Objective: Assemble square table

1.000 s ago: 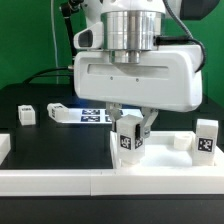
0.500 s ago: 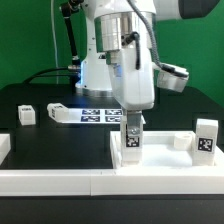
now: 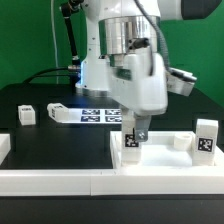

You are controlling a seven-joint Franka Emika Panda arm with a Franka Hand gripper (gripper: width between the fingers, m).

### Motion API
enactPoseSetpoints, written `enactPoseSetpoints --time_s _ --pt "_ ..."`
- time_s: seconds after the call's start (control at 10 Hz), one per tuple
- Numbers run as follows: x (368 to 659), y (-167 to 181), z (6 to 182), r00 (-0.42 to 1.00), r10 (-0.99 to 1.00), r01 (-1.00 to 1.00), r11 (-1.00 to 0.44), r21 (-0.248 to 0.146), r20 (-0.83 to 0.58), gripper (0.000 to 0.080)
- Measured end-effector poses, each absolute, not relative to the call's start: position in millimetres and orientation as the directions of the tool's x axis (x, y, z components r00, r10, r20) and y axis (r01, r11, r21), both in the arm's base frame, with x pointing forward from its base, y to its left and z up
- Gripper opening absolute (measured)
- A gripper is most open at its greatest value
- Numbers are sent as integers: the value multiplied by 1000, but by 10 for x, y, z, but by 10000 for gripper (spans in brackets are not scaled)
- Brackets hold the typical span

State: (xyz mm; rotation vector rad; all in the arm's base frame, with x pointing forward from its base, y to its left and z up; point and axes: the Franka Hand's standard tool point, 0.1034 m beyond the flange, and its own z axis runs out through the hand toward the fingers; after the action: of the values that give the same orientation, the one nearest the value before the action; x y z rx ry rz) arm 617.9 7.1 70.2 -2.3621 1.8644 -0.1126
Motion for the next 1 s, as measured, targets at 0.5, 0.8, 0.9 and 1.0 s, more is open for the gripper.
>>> enactPoseSetpoints --time_s 0.5,0.8,0.9,1.0 --pt "6181 83 694 678 -734 -728 -678 -100 40 649" --pt "6200 54 712 932 -351 -348 -936 -49 93 649" --pt "6198 45 707 932 -350 -347 -937 -48 93 649" --pt "6197 42 705 930 -356 -353 -934 -50 92 649"
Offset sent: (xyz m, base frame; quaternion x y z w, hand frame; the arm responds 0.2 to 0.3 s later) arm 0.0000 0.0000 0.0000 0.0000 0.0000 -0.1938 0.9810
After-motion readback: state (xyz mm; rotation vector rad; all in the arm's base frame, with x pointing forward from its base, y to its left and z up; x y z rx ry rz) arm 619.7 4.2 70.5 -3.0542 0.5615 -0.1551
